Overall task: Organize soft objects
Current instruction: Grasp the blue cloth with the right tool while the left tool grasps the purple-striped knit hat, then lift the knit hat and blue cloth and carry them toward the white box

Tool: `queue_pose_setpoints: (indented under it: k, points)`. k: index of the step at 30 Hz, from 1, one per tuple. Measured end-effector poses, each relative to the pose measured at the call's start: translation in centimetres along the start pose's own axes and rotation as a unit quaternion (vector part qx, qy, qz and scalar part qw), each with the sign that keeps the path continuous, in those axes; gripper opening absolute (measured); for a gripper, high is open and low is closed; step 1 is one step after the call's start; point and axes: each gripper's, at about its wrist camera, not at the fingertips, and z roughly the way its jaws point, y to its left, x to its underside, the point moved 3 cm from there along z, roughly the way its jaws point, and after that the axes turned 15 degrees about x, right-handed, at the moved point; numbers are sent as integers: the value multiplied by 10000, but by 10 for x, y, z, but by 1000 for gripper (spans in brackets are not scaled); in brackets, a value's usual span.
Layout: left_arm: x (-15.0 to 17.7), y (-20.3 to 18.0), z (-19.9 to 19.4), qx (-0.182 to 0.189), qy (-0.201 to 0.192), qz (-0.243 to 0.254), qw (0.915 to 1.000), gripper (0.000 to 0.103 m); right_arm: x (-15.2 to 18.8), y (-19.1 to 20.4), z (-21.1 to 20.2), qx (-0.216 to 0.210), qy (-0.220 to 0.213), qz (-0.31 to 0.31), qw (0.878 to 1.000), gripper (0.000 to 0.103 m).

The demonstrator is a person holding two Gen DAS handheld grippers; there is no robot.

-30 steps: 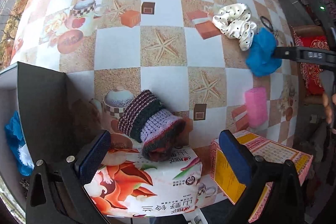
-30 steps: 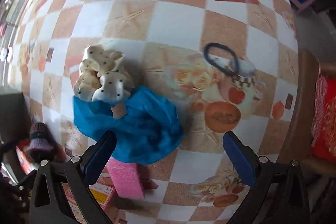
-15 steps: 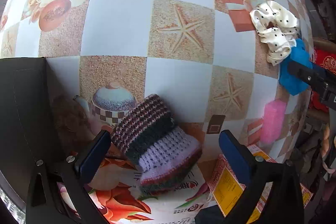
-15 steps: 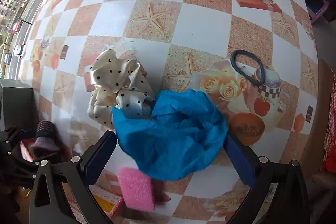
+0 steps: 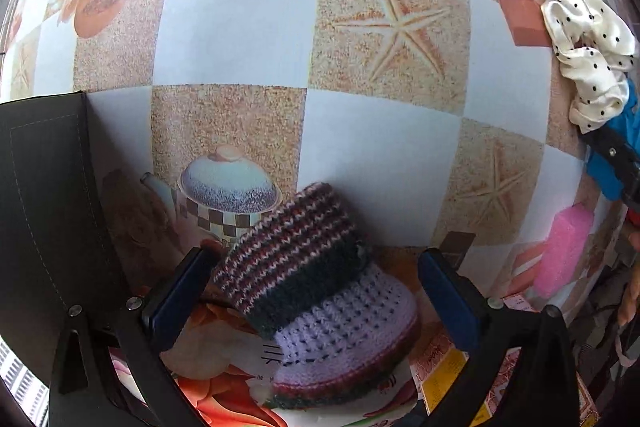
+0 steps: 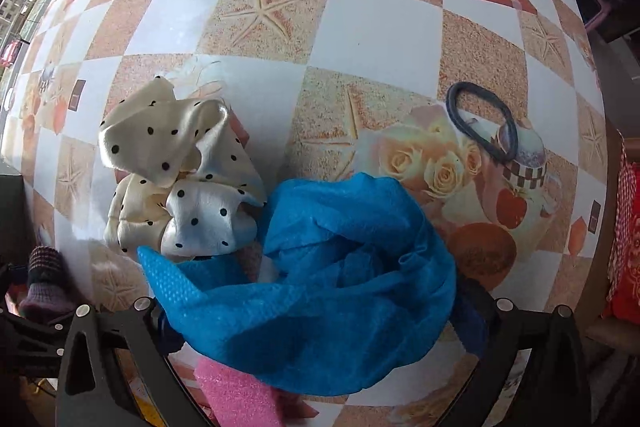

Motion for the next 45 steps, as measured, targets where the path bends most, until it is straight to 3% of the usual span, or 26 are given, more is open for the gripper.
queue_pose_setpoints:
  k: [5, 7, 9, 12, 19, 26, 36, 45]
  points:
    - [-5, 1, 0, 50, 33, -78, 10000, 102, 7, 3, -2, 10, -35, -146, 9999, 101]
    - [-6, -2, -4, 37, -138, 18, 9999, 89, 10, 0, -9, 7, -165, -166, 9997, 87]
    - [-1, -9, -13, -10, -355, 285, 9990, 71, 12, -7, -18, -1, -341, -233, 9991, 52]
    - [2, -18, -22, 100, -628, 607, 9961, 62, 14, -17, -21, -326, -314, -106, 9989, 39]
    - [12, -32, -64, 42, -1338, 1066, 9852, 59, 31, -45, -48, -727, -496, 317, 9956, 38]
    - [50, -53, -97, -13, -1682, 1563, 9733, 59, 67, -67, -83, -1181, -483, 898, 9878, 38]
    - [116, -77, -107, 177, -1654, 2330, 9581, 60, 128, -73, -136, -1146, -637, 1372, 9818, 38]
    - [172, -83, -115, 259, -1572, 3170, 9350, 60, 178, -65, -187, -1211, -795, 1897, 9711, 38]
